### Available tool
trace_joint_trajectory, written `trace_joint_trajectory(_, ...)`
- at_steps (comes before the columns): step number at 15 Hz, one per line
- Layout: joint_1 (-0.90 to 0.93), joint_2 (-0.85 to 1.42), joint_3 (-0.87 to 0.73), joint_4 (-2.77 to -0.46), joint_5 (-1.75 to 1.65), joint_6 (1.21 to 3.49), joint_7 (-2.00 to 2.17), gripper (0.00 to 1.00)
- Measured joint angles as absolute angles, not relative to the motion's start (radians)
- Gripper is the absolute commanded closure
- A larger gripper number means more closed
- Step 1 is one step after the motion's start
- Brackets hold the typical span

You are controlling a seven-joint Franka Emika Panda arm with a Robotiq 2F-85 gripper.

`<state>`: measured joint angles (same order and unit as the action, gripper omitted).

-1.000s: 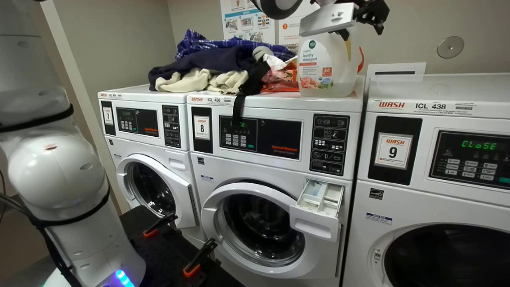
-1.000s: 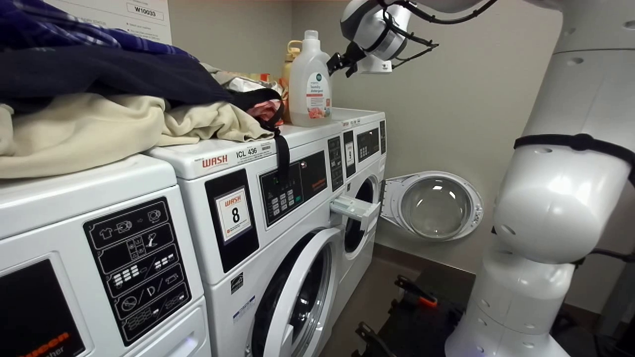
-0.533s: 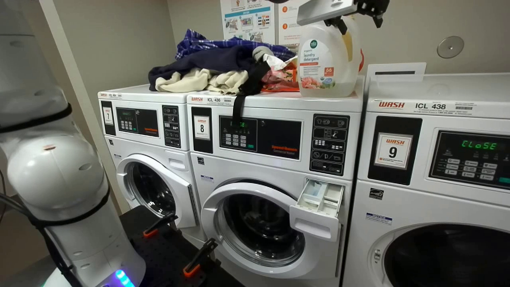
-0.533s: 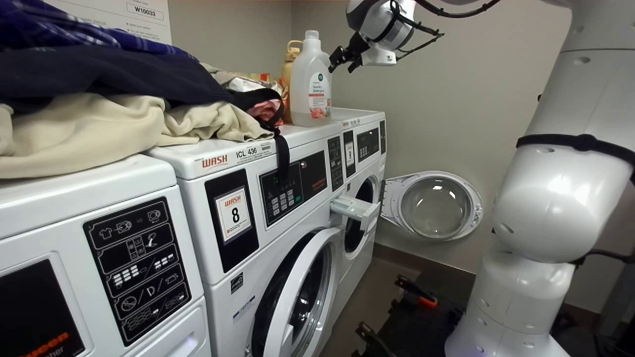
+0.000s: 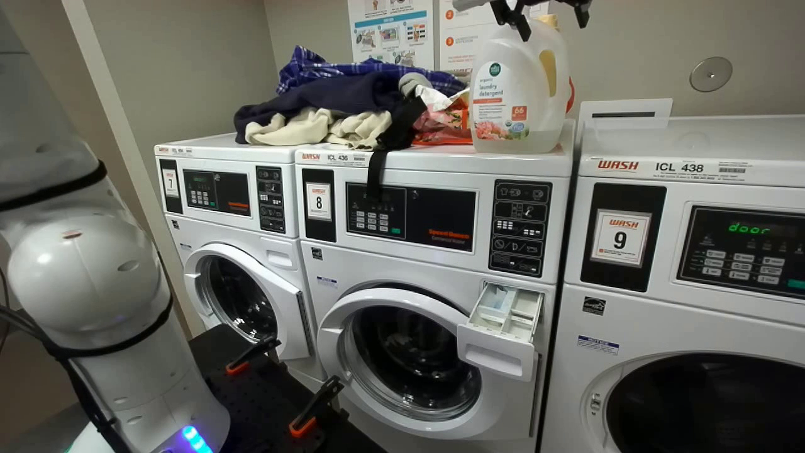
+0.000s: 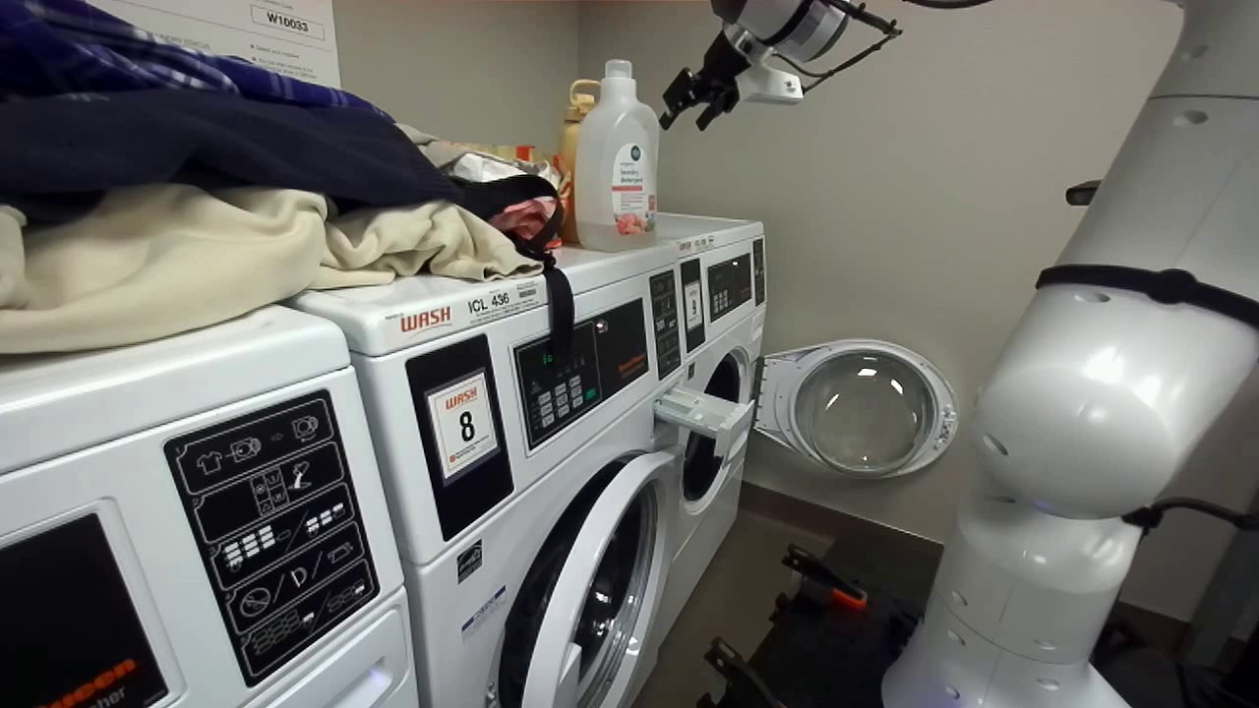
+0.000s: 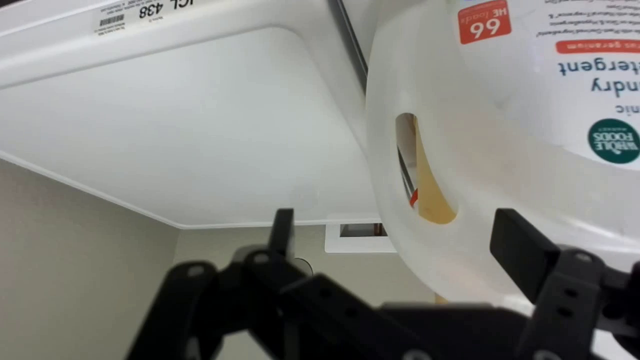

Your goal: Pour some detergent in the washing machine

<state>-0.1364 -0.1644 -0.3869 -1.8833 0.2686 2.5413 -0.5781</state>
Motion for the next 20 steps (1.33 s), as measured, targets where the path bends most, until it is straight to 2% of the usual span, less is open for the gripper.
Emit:
trace_joint_trajectory(12, -0.122, -0.443, -0.286, -1.941, 0.078, 2.159, -0.585, 0.00)
trace_joint_trajectory(20, -0.063, -0.613, -0.215, -2.117, 0.055, 2.099, -0.579, 0.00)
